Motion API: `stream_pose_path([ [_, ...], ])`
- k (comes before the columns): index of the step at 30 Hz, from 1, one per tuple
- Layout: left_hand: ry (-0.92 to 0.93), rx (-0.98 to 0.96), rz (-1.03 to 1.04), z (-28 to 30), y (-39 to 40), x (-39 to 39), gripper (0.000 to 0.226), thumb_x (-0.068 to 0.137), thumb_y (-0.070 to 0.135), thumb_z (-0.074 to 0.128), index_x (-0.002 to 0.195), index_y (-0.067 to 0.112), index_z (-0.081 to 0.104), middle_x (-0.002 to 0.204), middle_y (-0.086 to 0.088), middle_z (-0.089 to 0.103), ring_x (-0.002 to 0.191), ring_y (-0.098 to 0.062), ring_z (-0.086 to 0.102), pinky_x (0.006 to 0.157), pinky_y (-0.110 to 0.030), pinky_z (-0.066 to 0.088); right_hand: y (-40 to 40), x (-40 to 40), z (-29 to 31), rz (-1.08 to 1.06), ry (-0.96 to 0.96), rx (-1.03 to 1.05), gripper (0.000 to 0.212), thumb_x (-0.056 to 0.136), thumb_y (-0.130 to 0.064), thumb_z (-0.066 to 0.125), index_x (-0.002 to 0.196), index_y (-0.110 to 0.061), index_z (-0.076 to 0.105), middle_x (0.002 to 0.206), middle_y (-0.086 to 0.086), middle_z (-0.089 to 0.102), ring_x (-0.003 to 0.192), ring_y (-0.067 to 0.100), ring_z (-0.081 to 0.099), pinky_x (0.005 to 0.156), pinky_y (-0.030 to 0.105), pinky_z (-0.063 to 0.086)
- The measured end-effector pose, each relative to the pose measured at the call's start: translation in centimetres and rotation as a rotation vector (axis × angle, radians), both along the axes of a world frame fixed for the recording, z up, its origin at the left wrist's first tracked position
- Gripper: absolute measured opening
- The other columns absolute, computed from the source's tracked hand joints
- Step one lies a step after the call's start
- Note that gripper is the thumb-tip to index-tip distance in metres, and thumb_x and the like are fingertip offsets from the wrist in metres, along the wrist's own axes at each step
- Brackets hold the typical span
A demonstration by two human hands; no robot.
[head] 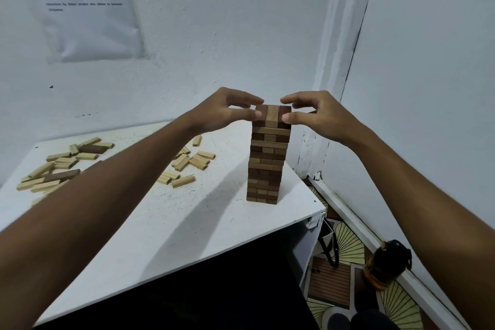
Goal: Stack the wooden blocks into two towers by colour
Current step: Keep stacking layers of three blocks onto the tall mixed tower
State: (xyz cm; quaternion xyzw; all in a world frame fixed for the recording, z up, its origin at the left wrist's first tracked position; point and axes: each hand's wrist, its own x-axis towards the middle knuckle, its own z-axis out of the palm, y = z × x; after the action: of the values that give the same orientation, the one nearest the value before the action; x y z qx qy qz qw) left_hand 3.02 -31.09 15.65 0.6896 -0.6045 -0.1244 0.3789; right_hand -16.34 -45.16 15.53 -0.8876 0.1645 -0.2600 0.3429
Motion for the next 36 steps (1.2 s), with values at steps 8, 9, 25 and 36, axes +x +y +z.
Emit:
stream_pose_path([
  [8,-0.017,0.005,0.101,0.4,5.6,2.3,0.044,0.084,0.042,0.069,0.124,0.025,0.062,0.123,0.007,0.065,0.113,-0.001,0.059,0.088,-0.015,0.042,5.6,2.3,2.3,0.055,-0.302,-0.242,0.038,0.082,-0.027,0.067,0.118,-0.015,0.067,0.123,-0.003,0.063,0.111,0.008,0.059,0.089,0.022,0.05],
  [9,-0.018,0.015,0.123,0.3,6.8,2.8,0.042,0.085,0.039,0.07,0.124,0.024,0.062,0.122,0.007,0.065,0.112,0.0,0.059,0.088,-0.015,0.043,6.7,2.9,2.3,0.086,-0.314,-0.227,0.038,0.081,-0.028,0.066,0.117,-0.015,0.068,0.123,-0.004,0.063,0.109,0.007,0.06,0.088,0.02,0.05],
  [25,-0.042,0.256,0.79,-11.1,29.7,7.8,0.044,0.08,0.03,0.077,0.121,0.017,0.064,0.128,0.002,0.062,0.114,-0.008,0.054,0.089,-0.018,0.034,18.6,17.8,-9.2,0.423,0.083,0.09,0.032,0.085,-0.018,0.071,0.116,-0.015,0.068,0.119,0.0,0.065,0.106,0.013,0.06,0.09,0.029,0.047],
  [36,-0.122,0.13,0.835,-14.1,30.0,16.5,0.036,0.088,0.022,0.059,0.124,0.021,0.064,0.129,0.003,0.063,0.121,-0.017,0.055,0.092,-0.024,0.039,21.3,31.8,-12.2,0.524,0.185,0.093,0.032,0.092,-0.012,0.051,0.117,-0.021,0.069,0.127,-0.002,0.063,0.116,0.022,0.058,0.101,0.034,0.045],
])
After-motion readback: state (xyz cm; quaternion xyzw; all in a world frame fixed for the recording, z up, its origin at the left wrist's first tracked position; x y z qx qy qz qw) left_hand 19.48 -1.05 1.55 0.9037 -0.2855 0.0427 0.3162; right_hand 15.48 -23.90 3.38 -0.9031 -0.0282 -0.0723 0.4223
